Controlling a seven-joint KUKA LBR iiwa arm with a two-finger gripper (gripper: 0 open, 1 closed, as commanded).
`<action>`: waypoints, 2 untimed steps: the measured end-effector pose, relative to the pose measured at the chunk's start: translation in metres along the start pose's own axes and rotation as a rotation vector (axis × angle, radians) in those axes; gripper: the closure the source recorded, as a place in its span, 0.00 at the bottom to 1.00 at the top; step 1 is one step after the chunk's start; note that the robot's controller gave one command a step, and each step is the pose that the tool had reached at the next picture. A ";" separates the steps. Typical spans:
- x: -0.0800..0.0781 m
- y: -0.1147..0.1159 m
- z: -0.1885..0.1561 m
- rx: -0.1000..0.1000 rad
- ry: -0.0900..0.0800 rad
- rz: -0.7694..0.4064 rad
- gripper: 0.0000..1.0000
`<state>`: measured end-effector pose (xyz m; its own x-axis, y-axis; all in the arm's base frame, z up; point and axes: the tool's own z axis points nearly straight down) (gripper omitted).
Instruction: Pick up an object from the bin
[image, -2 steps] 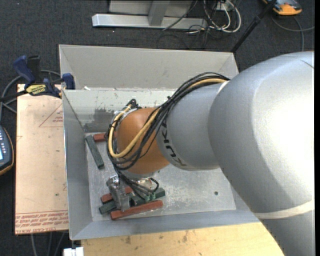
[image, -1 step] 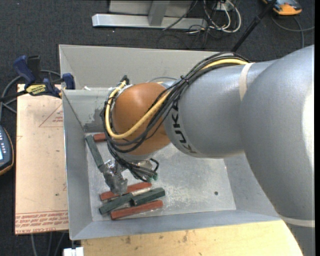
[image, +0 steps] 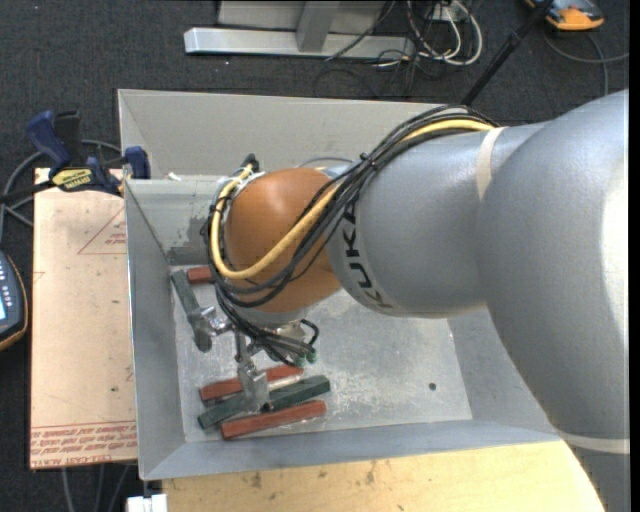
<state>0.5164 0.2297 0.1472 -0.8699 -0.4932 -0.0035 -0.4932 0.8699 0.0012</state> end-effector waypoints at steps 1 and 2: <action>0.035 -0.039 0.081 -0.001 0.012 0.083 0.00; 0.029 -0.038 0.073 0.001 -0.004 0.079 1.00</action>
Offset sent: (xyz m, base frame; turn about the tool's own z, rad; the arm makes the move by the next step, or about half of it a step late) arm -0.0088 -0.0489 -0.0772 0.0758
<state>0.5103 0.1822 0.0736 -0.9060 -0.4232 -0.0076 -0.4232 0.9060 0.0007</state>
